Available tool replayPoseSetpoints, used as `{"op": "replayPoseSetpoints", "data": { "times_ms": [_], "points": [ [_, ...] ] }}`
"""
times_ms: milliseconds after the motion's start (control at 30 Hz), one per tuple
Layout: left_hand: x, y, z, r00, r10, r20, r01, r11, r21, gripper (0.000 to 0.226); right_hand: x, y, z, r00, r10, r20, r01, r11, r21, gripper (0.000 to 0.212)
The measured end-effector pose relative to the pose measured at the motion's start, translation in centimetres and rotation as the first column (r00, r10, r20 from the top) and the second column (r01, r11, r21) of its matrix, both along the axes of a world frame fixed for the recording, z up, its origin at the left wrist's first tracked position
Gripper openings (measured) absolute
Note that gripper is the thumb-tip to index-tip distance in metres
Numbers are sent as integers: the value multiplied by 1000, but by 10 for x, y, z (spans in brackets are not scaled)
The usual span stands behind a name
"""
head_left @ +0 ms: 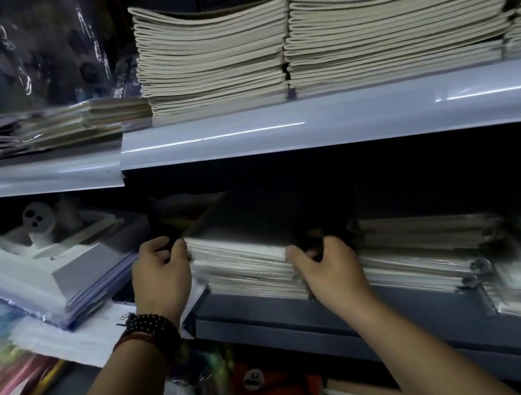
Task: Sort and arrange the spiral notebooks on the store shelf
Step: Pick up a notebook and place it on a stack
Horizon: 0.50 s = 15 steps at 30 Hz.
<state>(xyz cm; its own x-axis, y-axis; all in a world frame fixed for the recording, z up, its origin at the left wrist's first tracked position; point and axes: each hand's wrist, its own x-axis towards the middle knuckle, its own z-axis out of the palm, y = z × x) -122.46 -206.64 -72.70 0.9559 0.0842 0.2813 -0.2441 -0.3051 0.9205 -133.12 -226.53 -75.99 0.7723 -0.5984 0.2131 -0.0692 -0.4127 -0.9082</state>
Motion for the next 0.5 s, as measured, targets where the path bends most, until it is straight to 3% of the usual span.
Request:
{"op": "replayPoseSetpoints", "data": {
  "times_ms": [100, 200, 333, 500],
  "points": [
    [-41, 3, 0, 994, -48, 95, 52, 998, -38, 18, -35, -3, 0, 992, 70, 108, -70, 998, -5, 20],
    [-85, -4, -11, 972, -204, 119, 202, 979, 31, 10, -80, -9, -2, 981, 115, 157, -104, 992, -75, 19],
    [-133, -33, -31, 928, -350, 130, 344, 936, 71, 11, -139, -31, -6, 989, 68, 129, -44, 982, -183, 22],
    [-173, -96, -51, 848, -481, 221, 424, 867, 262, 21, -207, -74, -17, 993, -66, 97, 99, 917, -387, 22]
  ]
}}
